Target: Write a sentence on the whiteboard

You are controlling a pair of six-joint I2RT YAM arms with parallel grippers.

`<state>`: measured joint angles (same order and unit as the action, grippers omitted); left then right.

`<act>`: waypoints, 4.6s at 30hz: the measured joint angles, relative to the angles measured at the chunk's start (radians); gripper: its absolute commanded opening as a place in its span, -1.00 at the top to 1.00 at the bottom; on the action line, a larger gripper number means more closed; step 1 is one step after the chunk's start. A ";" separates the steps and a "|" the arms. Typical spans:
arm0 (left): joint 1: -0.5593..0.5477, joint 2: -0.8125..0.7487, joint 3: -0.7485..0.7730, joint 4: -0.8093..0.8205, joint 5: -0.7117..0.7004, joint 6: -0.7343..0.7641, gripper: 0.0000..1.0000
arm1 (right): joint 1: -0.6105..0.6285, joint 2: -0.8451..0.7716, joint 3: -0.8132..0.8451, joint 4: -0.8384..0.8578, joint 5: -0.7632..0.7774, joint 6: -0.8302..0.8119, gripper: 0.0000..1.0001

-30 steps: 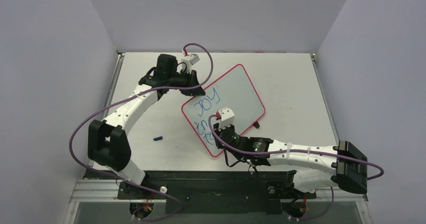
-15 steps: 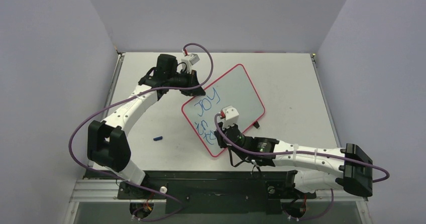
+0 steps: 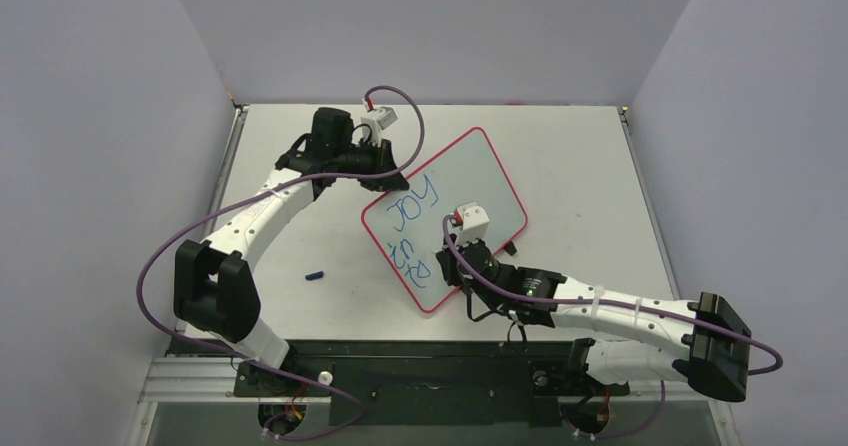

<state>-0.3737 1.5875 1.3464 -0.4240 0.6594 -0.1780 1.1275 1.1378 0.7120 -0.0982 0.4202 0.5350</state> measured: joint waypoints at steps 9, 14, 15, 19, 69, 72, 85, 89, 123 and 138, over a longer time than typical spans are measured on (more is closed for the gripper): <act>0.000 -0.001 -0.002 0.000 0.000 0.000 1.00 | -0.016 0.006 0.000 0.003 -0.014 -0.001 1.00; 0.000 -0.002 -0.002 0.001 0.000 -0.001 1.00 | -0.022 0.029 0.000 0.015 -0.017 -0.003 1.00; 0.000 -0.002 -0.003 0.001 0.000 0.000 1.00 | -0.022 0.037 0.000 0.015 -0.017 -0.004 1.00; 0.000 -0.004 -0.007 0.001 -0.002 0.000 1.00 | -0.022 0.050 0.000 0.021 -0.017 -0.008 1.00; 0.002 -0.017 -0.016 0.001 -0.017 0.005 1.00 | 0.033 0.027 -0.069 0.062 -0.020 0.033 1.00; 0.002 -0.017 -0.016 0.001 -0.017 0.005 1.00 | 0.032 0.027 -0.068 0.040 -0.005 0.026 1.00; -0.001 -0.023 -0.016 0.001 -0.016 0.003 1.00 | -0.003 0.061 0.013 -0.042 0.011 -0.038 1.00; -0.001 -0.023 -0.016 0.001 -0.016 0.003 1.00 | -0.003 0.085 0.050 -0.047 0.011 -0.056 1.00; -0.001 -0.035 -0.022 0.001 -0.020 0.003 1.00 | 0.042 0.040 -0.055 -0.050 0.037 0.020 1.00; -0.005 -0.047 -0.024 0.001 -0.020 0.002 1.00 | 0.092 0.041 -0.071 -0.076 0.058 0.057 1.00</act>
<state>-0.3782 1.5410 1.3224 -0.4229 0.6395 -0.1761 1.2194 1.1790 0.6407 -0.1745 0.4778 0.5922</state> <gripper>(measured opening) 0.055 0.108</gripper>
